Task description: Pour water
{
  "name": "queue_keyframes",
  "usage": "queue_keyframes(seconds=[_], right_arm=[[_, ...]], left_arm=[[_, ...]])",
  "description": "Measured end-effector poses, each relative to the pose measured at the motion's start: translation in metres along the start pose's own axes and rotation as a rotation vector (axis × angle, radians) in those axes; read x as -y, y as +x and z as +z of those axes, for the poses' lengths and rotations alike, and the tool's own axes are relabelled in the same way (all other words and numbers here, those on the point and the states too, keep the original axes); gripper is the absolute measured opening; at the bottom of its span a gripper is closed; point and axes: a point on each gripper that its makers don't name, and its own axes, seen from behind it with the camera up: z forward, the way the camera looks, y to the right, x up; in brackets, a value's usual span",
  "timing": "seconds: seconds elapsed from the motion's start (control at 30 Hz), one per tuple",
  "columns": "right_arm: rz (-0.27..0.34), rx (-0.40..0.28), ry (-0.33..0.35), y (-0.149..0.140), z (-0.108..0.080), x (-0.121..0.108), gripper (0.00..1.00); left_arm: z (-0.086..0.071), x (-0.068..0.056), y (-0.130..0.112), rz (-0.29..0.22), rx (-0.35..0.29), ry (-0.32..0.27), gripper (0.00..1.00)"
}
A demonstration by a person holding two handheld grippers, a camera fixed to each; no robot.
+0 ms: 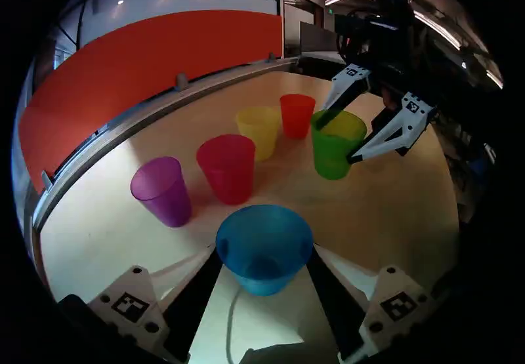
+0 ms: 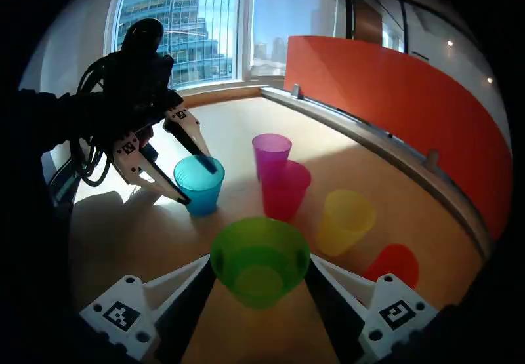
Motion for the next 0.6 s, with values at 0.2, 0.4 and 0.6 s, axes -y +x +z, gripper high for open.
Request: queue_keyframes(seconds=[0.2,0.4,0.6], right_arm=[[0.005,0.008,0.000,-0.006,0.004,0.001,0.91],[0.005,0.017,-0.003,-0.012,0.008,0.002,0.91],[0.013,0.018,-0.002,-0.016,0.012,0.004,0.91]], left_arm=[[0.000,0.000,-0.003,0.004,0.002,-0.001,0.86],[-0.002,-0.001,-0.008,0.004,0.008,-0.002,0.86],[-0.002,0.002,-0.010,-0.011,0.010,-0.005,0.86]])
